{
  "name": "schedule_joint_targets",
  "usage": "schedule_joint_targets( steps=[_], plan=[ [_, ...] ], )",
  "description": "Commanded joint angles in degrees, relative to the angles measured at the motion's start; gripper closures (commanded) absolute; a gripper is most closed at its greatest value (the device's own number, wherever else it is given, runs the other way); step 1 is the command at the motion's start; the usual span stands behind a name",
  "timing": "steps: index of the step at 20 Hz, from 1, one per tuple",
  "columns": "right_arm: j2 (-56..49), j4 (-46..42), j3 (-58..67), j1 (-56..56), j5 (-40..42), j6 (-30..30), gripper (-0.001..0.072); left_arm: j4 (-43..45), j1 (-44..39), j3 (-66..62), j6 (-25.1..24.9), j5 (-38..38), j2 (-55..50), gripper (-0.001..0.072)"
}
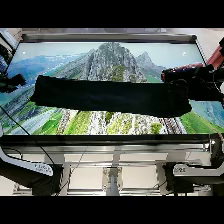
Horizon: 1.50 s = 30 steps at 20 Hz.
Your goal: Fold the clothes and pants, and hang the long-sleeved shirts on hangers.
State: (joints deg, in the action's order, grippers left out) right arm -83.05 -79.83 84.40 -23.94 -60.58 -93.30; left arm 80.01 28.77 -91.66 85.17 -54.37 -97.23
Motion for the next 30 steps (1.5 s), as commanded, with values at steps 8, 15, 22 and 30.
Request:
schedule_joint_targets(
  steps=[8, 15, 22, 30],
  plan=[
    [-0.28, -0.35, 1.31, 0.07, -7.85, -0.2, 0.0193, -9.16, 2.14, -0.02, -7.72, -6.84, -6.25, 0.0076],
    [-0.28, 0.09, 1.31, 0.07, -9.11, -0.2, 0.0194, -13.84, 3.93, -0.02, -12.31, -11.65, -8.26, 0.0051],
    [-0.28, 0.09, 1.31, 0.07, -9.46, -0.2, 0.0195, -16.5, 2.62, -0.02, -13.25, -14.64, -11.65, 0.005],
    [-0.31, 0.31, 1.31, 0.07, -10.27, -0.22, 0.0195, -16.55, 1.11, -0.02, -13.31, -17.46, -12.31, 0.0683]
  ],
)
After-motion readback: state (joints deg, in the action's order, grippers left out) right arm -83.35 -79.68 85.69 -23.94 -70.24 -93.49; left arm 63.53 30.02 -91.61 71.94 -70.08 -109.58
